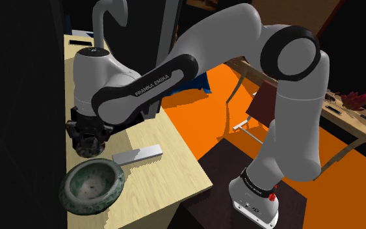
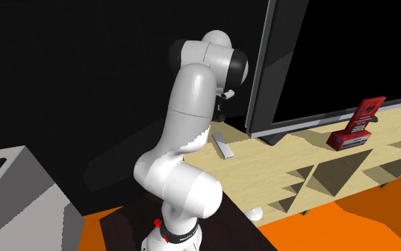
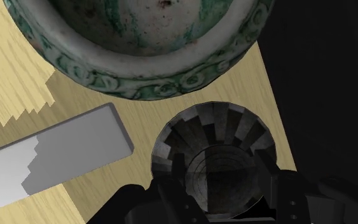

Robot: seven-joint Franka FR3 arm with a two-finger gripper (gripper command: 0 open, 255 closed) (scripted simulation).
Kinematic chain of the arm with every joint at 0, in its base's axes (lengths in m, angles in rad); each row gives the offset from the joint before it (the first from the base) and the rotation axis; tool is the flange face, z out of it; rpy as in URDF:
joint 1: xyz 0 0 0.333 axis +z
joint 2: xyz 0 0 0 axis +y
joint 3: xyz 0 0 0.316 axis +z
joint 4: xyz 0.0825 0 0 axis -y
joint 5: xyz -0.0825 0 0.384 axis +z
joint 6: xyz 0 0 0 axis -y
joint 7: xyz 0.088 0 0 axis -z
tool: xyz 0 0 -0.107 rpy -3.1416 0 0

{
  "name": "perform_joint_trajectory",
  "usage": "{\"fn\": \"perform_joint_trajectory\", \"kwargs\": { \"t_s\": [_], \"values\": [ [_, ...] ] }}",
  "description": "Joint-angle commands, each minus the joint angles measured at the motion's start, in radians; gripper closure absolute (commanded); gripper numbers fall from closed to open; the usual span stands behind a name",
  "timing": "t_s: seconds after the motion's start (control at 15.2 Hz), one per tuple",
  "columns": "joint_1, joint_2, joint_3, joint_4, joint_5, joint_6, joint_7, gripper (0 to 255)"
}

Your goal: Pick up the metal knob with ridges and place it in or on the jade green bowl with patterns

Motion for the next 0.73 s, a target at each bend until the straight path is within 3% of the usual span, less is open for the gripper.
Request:
{"fn": "perform_joint_trajectory", "kwargs": {
  "t_s": [0.0, 0.66],
  "values": [
    [-0.002, -0.015, 0.003, 0.009, 0.006, -0.023, -0.003, 255],
    [-0.012, -0.085, 0.017, 0.048, 0.031, -0.131, -0.018, 255]
  ]
}}
